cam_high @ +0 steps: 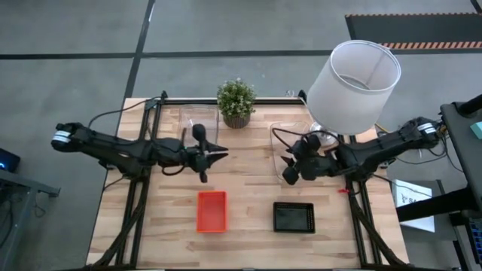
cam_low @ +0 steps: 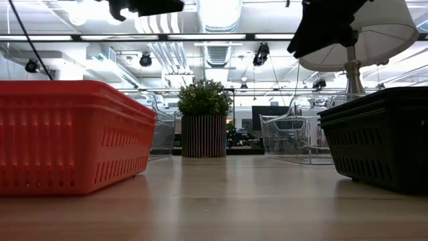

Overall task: Stack baskets by color
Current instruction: Stack the right transparent bin on the left transparent bins

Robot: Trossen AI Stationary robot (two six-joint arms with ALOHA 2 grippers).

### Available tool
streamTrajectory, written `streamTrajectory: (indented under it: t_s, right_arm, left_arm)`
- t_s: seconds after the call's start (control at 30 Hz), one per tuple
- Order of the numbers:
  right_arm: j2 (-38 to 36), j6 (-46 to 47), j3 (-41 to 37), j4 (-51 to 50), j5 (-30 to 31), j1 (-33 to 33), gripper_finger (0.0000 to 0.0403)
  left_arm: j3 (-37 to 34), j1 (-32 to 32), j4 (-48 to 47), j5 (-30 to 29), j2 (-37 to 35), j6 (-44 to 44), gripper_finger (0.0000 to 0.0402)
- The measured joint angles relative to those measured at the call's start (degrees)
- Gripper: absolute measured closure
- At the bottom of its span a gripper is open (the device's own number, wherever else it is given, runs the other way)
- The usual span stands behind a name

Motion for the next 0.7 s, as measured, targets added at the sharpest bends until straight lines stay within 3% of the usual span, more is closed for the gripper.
streamTrajectory:
  t_s: [0.17,0.37,0.53,0.7]
  right_arm:
    - [5.2,4.2,6.4,-11.2,-2.8,-1.9,0.0238]
    - [9.5,-8.9,12.1,-29.4,-13.1,-2.6,0.0231]
    - [9.4,-19.9,11.5,-30.0,-26.2,-2.6,0.0232]
    - [8.6,-21.9,9.0,-28.7,-30.1,-2.6,0.0237]
  left_arm:
    - [-6.0,0.0,5.0,0.0,-5.5,0.0,0.0343]
    - [-12.0,0.0,13.7,0.0,-9.0,2.8,0.0343]
    - [-12.9,0.0,15.9,0.0,-10.0,3.3,0.0343]
    - [-12.8,0.0,16.4,0.0,-9.5,3.4,0.0343]
